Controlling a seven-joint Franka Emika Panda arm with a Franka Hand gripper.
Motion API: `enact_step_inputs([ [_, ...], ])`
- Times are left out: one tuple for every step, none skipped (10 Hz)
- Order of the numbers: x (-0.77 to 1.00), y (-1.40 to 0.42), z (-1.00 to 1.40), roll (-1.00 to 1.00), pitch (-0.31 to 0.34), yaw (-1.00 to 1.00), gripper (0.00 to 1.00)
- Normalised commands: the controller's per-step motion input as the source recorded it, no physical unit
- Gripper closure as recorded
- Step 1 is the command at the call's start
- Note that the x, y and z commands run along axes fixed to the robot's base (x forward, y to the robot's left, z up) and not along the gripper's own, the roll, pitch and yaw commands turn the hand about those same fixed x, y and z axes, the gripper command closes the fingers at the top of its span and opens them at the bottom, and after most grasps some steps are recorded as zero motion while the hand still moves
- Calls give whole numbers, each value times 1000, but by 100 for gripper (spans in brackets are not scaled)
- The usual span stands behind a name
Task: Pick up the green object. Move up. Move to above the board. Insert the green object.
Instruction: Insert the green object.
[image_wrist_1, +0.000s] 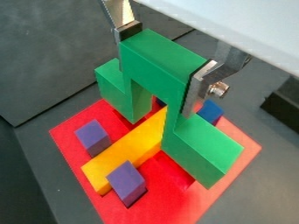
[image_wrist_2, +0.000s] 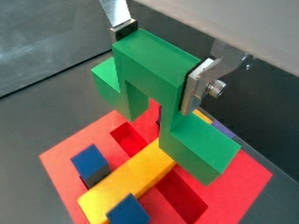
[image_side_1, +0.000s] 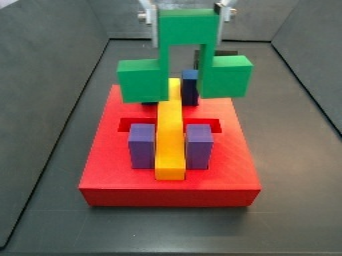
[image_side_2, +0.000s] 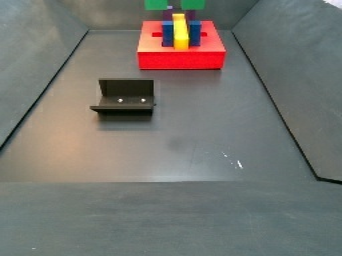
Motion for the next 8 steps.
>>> enact_step_inputs([
  [166,-86,60,414,-50,0,100],
  [263,-97,0,450,0,0,100],
  [429,-117,0,464,24,-66,100],
  [526,-143,17,486,43,-83,100],
  [346,-180,0,456,39,-74,100],
  [0,-117,-43,226,0,-94,100],
  [-117,0,0,169,7,-274,100],
  [-166,0,0,124,14,-337,100],
])
